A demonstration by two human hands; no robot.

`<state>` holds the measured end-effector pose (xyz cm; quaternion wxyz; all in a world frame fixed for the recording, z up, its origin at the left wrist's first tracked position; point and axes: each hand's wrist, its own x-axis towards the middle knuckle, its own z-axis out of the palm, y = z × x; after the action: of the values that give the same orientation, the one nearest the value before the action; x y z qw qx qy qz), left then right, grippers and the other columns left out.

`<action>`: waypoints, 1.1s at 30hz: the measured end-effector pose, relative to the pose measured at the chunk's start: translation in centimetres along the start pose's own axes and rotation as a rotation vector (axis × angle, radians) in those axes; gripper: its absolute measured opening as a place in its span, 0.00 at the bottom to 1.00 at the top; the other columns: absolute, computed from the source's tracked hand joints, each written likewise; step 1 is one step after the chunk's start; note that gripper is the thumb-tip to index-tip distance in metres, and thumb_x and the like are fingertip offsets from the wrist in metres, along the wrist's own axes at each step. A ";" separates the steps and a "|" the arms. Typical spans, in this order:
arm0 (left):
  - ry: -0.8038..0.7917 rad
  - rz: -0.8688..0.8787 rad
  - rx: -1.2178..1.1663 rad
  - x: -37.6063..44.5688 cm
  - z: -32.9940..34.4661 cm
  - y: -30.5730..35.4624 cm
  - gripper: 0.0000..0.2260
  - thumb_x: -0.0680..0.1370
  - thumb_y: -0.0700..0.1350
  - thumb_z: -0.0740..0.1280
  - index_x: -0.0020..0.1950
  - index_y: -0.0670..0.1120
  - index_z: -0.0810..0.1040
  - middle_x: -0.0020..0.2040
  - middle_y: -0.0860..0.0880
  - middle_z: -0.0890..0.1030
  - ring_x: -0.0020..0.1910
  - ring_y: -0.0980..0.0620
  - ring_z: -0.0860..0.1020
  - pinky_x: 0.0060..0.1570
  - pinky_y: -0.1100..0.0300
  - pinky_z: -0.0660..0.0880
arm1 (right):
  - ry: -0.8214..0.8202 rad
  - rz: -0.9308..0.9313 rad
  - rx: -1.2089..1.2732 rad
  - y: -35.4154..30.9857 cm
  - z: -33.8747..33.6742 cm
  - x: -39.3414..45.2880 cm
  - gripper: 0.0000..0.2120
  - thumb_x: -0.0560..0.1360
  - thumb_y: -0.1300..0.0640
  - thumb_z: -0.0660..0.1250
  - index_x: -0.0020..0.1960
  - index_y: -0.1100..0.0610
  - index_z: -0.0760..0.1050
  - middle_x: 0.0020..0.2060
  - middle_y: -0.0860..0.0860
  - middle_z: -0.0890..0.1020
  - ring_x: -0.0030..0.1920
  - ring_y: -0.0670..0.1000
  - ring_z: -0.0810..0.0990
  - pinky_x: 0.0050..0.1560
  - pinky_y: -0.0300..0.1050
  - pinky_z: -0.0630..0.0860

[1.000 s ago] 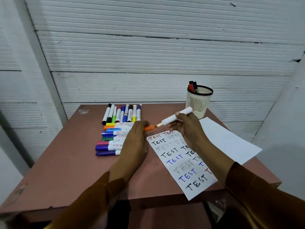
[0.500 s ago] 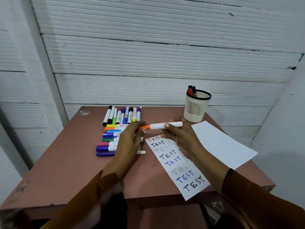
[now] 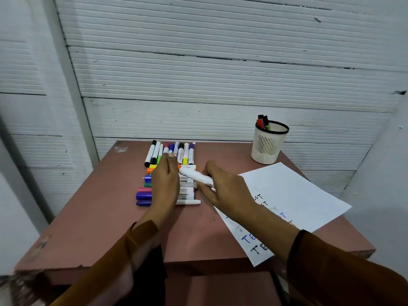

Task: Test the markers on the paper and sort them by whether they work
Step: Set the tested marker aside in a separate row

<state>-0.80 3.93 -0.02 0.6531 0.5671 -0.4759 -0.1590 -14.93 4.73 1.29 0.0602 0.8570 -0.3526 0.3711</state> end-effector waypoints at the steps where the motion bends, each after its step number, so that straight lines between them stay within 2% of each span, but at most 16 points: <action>1: 0.002 0.000 0.007 0.0 0.0 0.1 0.15 0.82 0.43 0.53 0.35 0.46 0.66 0.30 0.50 0.68 0.29 0.55 0.65 0.29 0.67 0.62 | 0.025 0.022 0.000 -0.2 0.1 0.1 0.10 0.73 0.50 0.66 0.45 0.55 0.68 0.34 0.51 0.81 0.28 0.53 0.75 0.26 0.35 0.57; 3: 0.015 0.017 0.010 0.1 -0.1 0.5 0.16 0.82 0.42 0.53 0.34 0.47 0.64 0.29 0.50 0.67 0.29 0.56 0.64 0.29 0.66 0.62 | -0.032 0.146 0.118 -0.6 -0.2 0.6 0.11 0.74 0.49 0.67 0.43 0.53 0.66 0.33 0.47 0.78 0.29 0.49 0.72 0.28 0.35 0.59; 6: 0.028 0.033 0.000 0.1 -0.3 0.7 0.16 0.82 0.42 0.53 0.34 0.46 0.65 0.29 0.50 0.67 0.28 0.56 0.63 0.29 0.66 0.62 | -0.096 0.422 0.505 -1.0 -0.4 1.6 0.14 0.73 0.52 0.70 0.37 0.54 0.65 0.29 0.42 0.73 0.27 0.39 0.72 0.28 0.31 0.63; 8: 0.027 0.034 0.010 0.1 -0.6 0.5 0.14 0.82 0.42 0.53 0.37 0.41 0.68 0.30 0.50 0.68 0.29 0.55 0.64 0.29 0.67 0.63 | -0.149 0.629 0.767 -1.2 -0.4 2.2 0.16 0.73 0.54 0.70 0.35 0.56 0.65 0.24 0.44 0.73 0.21 0.40 0.68 0.25 0.33 0.62; 10: 0.018 0.046 0.008 0.1 -1.2 0.0 0.15 0.82 0.43 0.54 0.41 0.37 0.70 0.32 0.46 0.71 0.31 0.54 0.66 0.29 0.67 0.64 | -0.268 0.753 0.908 -1.2 -0.4 2.6 0.15 0.74 0.54 0.69 0.36 0.56 0.64 0.20 0.44 0.72 0.19 0.42 0.63 0.21 0.34 0.59; 12: 0.003 0.098 0.049 0.2 -2.3 -0.6 0.15 0.82 0.44 0.55 0.40 0.37 0.71 0.33 0.42 0.74 0.31 0.52 0.68 0.31 0.62 0.66 | -0.390 0.675 0.839 -1.1 -0.5 2.8 0.13 0.74 0.53 0.69 0.39 0.55 0.66 0.26 0.45 0.74 0.22 0.42 0.66 0.24 0.33 0.62; 14: 0.000 0.177 0.161 0.4 -3.6 -1.3 0.16 0.80 0.49 0.56 0.37 0.40 0.70 0.31 0.44 0.74 0.30 0.50 0.68 0.31 0.54 0.65 | -0.472 0.535 0.741 -0.9 -0.4 2.9 0.09 0.74 0.53 0.68 0.42 0.54 0.69 0.35 0.44 0.75 0.30 0.39 0.70 0.30 0.31 0.65; 17: -0.014 0.235 0.291 0.3 -5.5 -2.2 0.13 0.77 0.52 0.57 0.35 0.48 0.70 0.29 0.52 0.73 0.29 0.54 0.70 0.29 0.58 0.65 | -0.493 0.365 0.520 -0.7 0.2 2.9 0.07 0.73 0.55 0.69 0.48 0.56 0.75 0.41 0.43 0.71 0.41 0.43 0.70 0.43 0.38 0.67; 19: -0.005 0.229 0.322 0.4 -6.4 -2.6 0.11 0.77 0.51 0.59 0.38 0.48 0.73 0.32 0.52 0.76 0.32 0.55 0.73 0.30 0.60 0.68 | -0.480 0.305 0.399 -0.9 0.8 2.8 0.10 0.72 0.54 0.71 0.50 0.58 0.78 0.43 0.46 0.73 0.46 0.47 0.70 0.46 0.43 0.67; 22: 0.039 0.175 0.380 1.1 -7.0 -3.0 0.08 0.78 0.46 0.62 0.41 0.45 0.76 0.36 0.49 0.78 0.35 0.54 0.74 0.31 0.62 0.67 | -0.470 0.204 0.219 -1.6 2.1 2.0 0.12 0.71 0.51 0.71 0.50 0.57 0.78 0.48 0.52 0.78 0.53 0.50 0.70 0.50 0.44 0.66; 24: 0.049 0.124 0.427 1.5 -6.8 -3.1 0.07 0.78 0.45 0.62 0.43 0.44 0.76 0.37 0.48 0.78 0.36 0.50 0.75 0.33 0.59 0.68 | -0.456 0.138 0.151 -2.3 2.9 1.3 0.13 0.71 0.50 0.70 0.51 0.56 0.77 0.51 0.52 0.78 0.55 0.51 0.69 0.51 0.43 0.63; 28: 0.054 0.097 0.482 1.7 -6.2 -3.4 0.07 0.78 0.45 0.62 0.43 0.45 0.76 0.37 0.48 0.79 0.37 0.48 0.76 0.39 0.54 0.72 | -0.428 0.081 0.100 -3.4 3.7 0.5 0.13 0.72 0.51 0.69 0.49 0.57 0.71 0.50 0.52 0.77 0.53 0.51 0.68 0.43 0.41 0.57; 33: 0.044 0.139 0.559 1.5 -5.5 -4.5 0.05 0.77 0.44 0.63 0.44 0.45 0.76 0.39 0.47 0.80 0.39 0.46 0.76 0.47 0.45 0.73 | -0.442 0.059 0.033 -3.3 3.9 0.4 0.12 0.73 0.50 0.68 0.46 0.56 0.68 0.50 0.52 0.73 0.52 0.51 0.69 0.42 0.41 0.59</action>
<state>5.86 4.70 -2.84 0.4909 0.6946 -0.5247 0.0358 -10.26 5.52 -0.74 -0.0437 0.9076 -0.3760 0.1817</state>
